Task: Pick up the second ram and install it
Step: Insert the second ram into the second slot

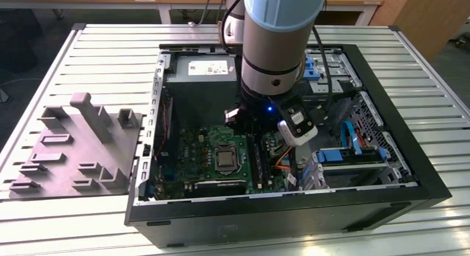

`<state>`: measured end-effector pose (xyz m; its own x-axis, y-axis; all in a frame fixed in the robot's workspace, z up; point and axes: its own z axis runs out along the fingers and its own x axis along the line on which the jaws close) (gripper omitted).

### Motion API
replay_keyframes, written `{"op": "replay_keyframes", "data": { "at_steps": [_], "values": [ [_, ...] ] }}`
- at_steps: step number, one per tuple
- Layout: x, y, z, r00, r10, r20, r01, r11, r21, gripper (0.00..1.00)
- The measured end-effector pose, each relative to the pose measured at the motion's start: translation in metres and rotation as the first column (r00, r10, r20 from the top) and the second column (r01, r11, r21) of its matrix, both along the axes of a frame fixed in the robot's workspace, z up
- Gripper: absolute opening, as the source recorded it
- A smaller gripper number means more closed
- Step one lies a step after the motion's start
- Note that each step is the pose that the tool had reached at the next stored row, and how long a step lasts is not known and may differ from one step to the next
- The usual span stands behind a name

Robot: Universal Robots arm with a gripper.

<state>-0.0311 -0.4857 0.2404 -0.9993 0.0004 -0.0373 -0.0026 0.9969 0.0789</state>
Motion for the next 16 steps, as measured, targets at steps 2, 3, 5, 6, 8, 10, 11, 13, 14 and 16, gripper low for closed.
{"op": "replay_keyframes", "data": {
  "at_steps": [2, 3, 5, 6, 8, 10, 11, 13, 14, 16],
  "values": [
    [0.0, -0.0002, 0.0, 1.0, 0.0, -0.0001, 0.0, 1.0, 0.0049, 0.11],
    [0.0, -0.0004, -0.0001, 1.0, 0.0, -0.0001, 0.0, 1.0, 0.0066, 0.11],
    [0.0, -0.0008, -0.0003, 1.0, 0.0, 0.0, 0.0, 1.0, 0.0082, 0.11],
    [-0.0001, -0.0013, -0.0004, 1.0, 0.0, 0.0, 0.0, 1.0, 0.0081, 0.11],
    [-0.0006, -0.0018, -0.0009, 1.0, 0.0, 0.0001, 0.0, 1.0, 0.0085, 0.11],
    [-0.0009, -0.0018, -0.0011, 1.0, 0.0, 0.0, 0.0, 1.0, 0.0084, 0.11],
    [-0.0009, -0.0018, -0.001, 1.0, 0.0, 0.0, 0.0, 1.0, 0.0083, 0.11],
    [-0.0009, -0.0018, -0.0011, 1.0, 0.0, 0.0001, 0.0, 1.0, 0.0084, 0.11],
    [-0.0009, -0.0019, -0.0011, 1.0, 0.0, 0.0001, 0.0, 1.0, 0.0084, 0.11],
    [-0.0009, -0.0019, -0.0011, 1.0, 0.0, 0.0, 0.0, 1.0, 0.0083, 0.11]
  ]
}}
